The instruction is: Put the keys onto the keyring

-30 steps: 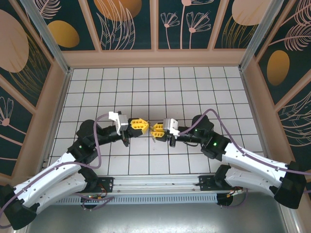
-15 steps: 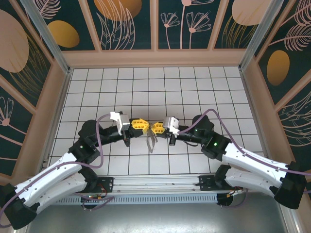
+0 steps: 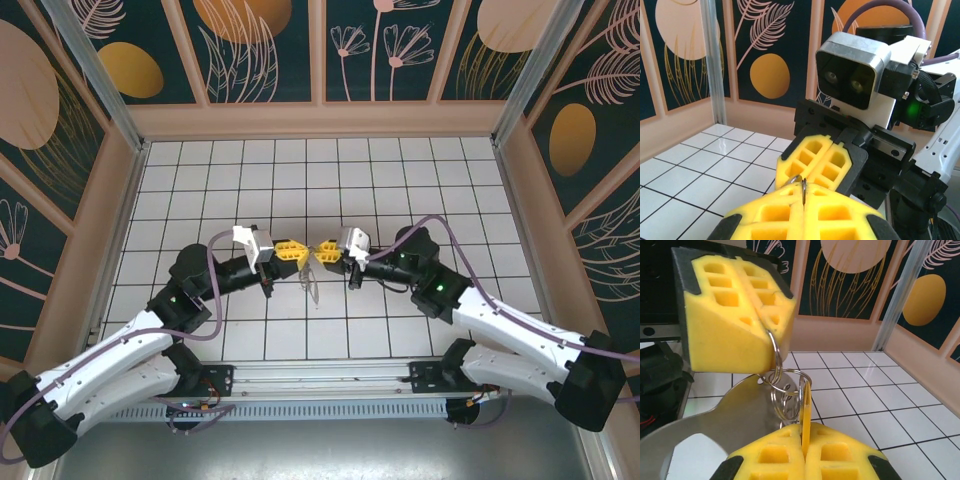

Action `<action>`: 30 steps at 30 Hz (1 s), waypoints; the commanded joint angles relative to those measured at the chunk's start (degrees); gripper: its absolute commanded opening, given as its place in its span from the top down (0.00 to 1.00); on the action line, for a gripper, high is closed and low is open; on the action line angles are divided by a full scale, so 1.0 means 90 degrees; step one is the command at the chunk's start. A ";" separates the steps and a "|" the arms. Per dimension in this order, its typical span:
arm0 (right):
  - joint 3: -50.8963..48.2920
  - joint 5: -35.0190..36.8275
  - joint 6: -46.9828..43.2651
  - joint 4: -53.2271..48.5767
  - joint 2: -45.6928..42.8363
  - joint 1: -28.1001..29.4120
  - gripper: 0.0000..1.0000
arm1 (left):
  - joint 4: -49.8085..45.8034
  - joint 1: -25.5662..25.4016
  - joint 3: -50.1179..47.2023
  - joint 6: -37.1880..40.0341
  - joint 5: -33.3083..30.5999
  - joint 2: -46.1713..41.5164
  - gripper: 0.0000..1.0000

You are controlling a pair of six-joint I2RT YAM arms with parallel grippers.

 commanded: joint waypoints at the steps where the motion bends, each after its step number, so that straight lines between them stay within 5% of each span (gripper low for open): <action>1: 0.0338 -0.0062 0.0233 0.0267 0.0130 -0.0174 1.00 | 0.0071 -0.0027 -0.0084 -0.0158 -0.0231 0.0038 1.00; 9: 0.0680 -0.0101 0.0866 0.0310 0.0457 -0.0876 1.00 | 0.0043 -0.0026 -0.0254 -0.0390 -0.0452 0.0239 1.00; 30: 0.0686 0.0716 0.1231 -0.0427 0.0621 -0.1287 1.00 | 0.1104 -0.0027 -0.0616 -0.0446 -0.0483 0.1364 1.00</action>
